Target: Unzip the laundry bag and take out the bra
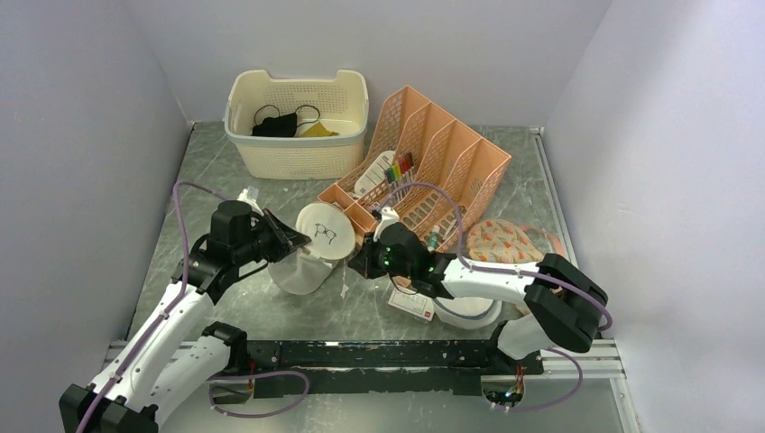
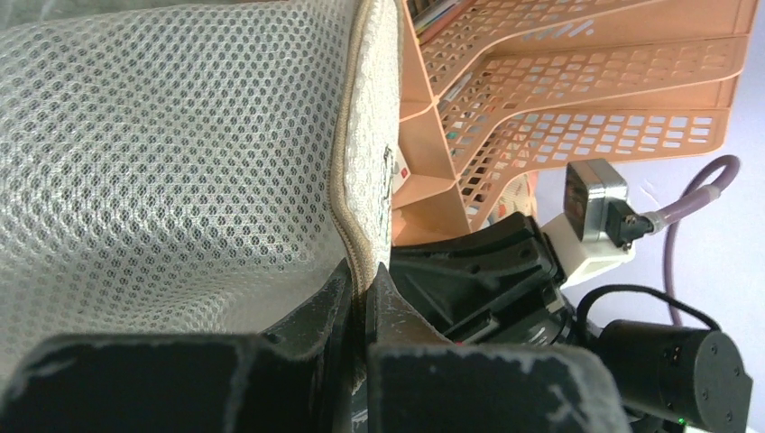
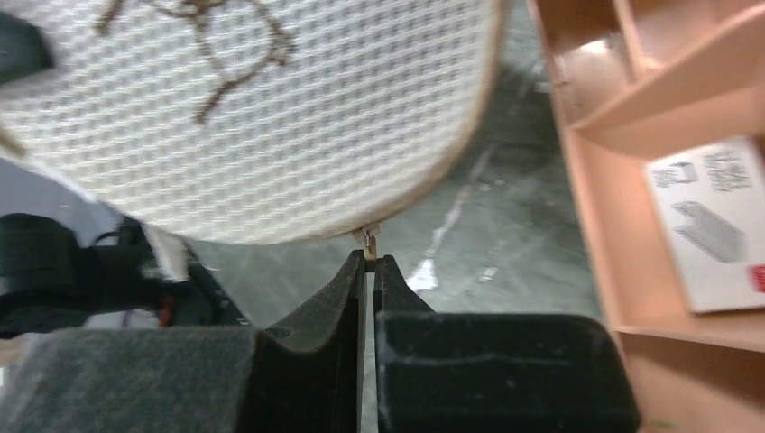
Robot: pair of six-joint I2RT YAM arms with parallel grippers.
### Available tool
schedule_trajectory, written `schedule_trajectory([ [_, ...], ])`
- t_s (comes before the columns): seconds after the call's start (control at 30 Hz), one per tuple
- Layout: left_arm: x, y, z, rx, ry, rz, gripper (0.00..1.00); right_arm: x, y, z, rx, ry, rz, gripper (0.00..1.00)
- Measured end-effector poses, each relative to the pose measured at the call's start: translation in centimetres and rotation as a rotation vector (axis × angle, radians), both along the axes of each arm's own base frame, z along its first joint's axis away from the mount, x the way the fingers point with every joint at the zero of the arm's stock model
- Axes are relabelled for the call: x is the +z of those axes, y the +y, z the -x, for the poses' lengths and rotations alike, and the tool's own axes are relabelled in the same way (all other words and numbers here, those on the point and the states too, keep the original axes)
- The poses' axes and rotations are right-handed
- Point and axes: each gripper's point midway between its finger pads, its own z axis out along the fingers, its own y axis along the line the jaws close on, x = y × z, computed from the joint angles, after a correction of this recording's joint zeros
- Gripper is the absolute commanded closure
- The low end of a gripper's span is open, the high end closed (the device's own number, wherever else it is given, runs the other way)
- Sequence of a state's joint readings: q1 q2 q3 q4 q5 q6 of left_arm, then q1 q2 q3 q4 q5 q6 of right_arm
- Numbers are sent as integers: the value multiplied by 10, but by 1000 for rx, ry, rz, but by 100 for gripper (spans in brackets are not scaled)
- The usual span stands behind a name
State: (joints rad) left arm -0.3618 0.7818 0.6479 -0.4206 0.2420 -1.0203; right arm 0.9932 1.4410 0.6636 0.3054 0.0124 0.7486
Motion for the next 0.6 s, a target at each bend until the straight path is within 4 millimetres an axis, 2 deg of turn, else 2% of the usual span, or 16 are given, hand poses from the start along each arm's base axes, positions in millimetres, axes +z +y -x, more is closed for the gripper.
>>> schedule_trajectory([
  [0.13, -5, 5, 3, 1, 13, -39, 90, -11, -21, -7, -3, -17, 88, 100],
  [0.2, -6, 8, 4, 0, 13, -65, 81, -6, -26, -8, 8, -40, 105, 100],
  [0.33, -4, 18, 6, 6, 5, -136, 47, 12, -29, -4, 55, -102, 94, 100],
  [0.43, 4, 28, 6, 12, -17, -199, 23, 16, -30, -2, 76, -118, 94, 100],
  [0.5, 14, 33, 5, 15, -44, -238, 18, 16, -30, -1, 87, -114, 99, 100],
  [0.6, 28, 40, 5, 7, -81, -292, 16, 20, -27, 0, 103, -117, 92, 100],
])
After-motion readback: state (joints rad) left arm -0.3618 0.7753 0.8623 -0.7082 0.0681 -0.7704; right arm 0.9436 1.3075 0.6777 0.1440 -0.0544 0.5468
